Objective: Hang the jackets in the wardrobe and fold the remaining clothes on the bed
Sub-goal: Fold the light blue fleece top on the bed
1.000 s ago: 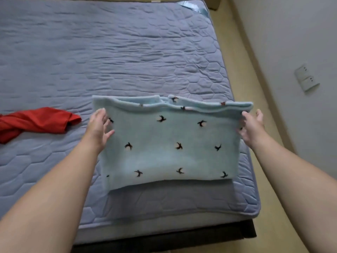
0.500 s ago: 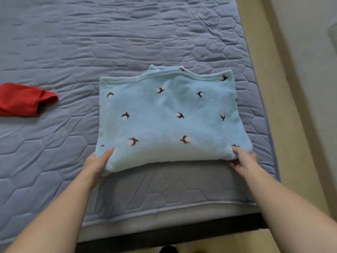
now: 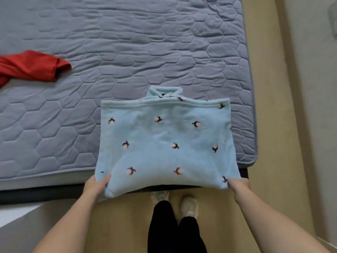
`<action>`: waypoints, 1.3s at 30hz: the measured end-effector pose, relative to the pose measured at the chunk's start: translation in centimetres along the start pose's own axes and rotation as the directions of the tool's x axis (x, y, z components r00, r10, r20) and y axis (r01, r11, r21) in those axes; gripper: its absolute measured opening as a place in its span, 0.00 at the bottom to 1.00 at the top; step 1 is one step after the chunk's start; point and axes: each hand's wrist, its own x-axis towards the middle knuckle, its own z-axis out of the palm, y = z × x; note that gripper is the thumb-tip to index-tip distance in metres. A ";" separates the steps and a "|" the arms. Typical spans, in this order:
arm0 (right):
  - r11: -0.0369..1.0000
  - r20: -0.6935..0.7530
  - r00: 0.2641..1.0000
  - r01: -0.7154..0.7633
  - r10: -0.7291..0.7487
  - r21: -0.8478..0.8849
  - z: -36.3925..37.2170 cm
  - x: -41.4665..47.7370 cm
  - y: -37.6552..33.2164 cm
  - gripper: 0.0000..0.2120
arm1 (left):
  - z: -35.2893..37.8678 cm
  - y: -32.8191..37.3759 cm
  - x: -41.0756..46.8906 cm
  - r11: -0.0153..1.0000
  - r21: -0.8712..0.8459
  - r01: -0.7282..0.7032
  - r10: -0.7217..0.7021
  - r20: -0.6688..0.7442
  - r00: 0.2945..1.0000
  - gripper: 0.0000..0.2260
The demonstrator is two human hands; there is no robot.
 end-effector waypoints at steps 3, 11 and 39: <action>0.861 -0.073 0.960 0.206 -0.269 -0.466 -0.6 -0.1 -3.6 0.29 | 1.0 2.5 0.7 0.986 0.130 -0.103 0.116 -0.099 0.988 0.27; 0.098 0.406 0.449 0.757 -0.796 -0.646 6.2 -0.3 -20.3 0.34 | 5.2 19.8 6.3 0.250 0.788 -0.563 0.808 0.150 0.569 0.31; -0.147 0.376 0.173 0.714 -0.910 -0.684 21.6 1.5 -22.6 0.30 | 17.1 21.5 12.6 0.092 0.771 -0.630 0.904 0.201 0.378 0.29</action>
